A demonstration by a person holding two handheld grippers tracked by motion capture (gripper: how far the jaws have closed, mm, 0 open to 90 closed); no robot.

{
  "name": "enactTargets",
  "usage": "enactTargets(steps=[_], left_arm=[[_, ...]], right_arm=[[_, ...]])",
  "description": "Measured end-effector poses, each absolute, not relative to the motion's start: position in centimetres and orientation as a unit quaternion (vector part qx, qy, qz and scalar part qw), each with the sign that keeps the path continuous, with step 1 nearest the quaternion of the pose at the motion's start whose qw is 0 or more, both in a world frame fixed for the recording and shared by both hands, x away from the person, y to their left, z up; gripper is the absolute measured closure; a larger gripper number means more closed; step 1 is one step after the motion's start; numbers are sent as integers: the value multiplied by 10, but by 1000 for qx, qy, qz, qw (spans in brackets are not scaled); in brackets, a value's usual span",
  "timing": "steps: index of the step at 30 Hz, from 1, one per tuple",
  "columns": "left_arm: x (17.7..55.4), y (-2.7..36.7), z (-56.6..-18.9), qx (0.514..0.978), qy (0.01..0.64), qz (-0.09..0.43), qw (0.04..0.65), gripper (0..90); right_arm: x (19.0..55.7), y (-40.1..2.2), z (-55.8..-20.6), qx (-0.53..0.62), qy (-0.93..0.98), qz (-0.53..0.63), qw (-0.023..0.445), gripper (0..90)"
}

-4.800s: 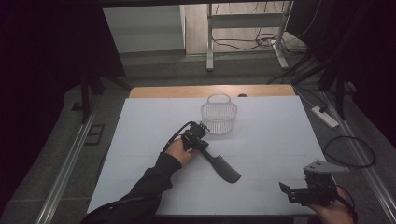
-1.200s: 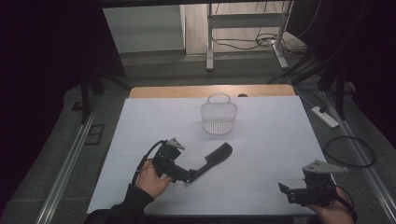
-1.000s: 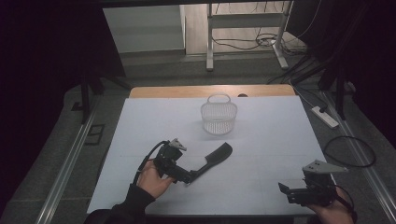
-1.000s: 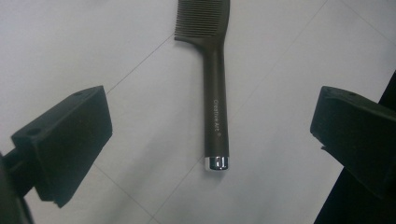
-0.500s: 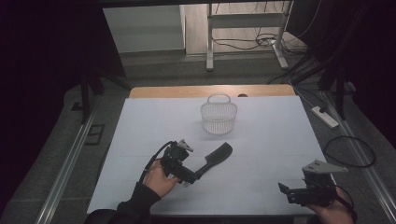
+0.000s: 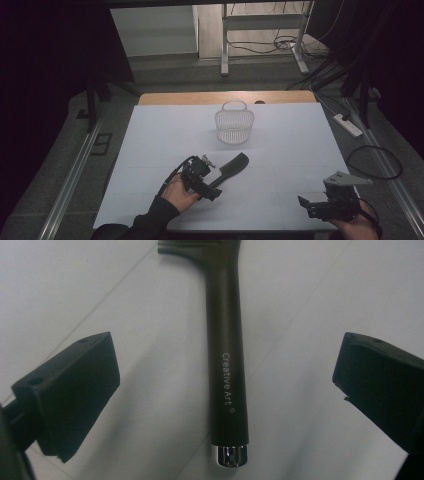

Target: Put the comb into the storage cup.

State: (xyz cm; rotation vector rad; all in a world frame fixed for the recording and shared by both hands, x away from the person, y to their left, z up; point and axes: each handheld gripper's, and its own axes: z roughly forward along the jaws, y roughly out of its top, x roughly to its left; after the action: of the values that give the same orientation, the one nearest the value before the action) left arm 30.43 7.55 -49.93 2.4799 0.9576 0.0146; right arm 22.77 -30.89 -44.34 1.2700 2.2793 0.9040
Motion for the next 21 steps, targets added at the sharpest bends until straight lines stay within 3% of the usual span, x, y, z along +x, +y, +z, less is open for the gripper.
enactTargets(steps=[12,21], left_arm=[[306,71,-520,912,358,4,199,0],[300,62,-522,919,352,38,171,0]], right_arm=[[228,-309,-443,451,811,321,189,10],[227,-308,-443,450,811,321,190,10]])
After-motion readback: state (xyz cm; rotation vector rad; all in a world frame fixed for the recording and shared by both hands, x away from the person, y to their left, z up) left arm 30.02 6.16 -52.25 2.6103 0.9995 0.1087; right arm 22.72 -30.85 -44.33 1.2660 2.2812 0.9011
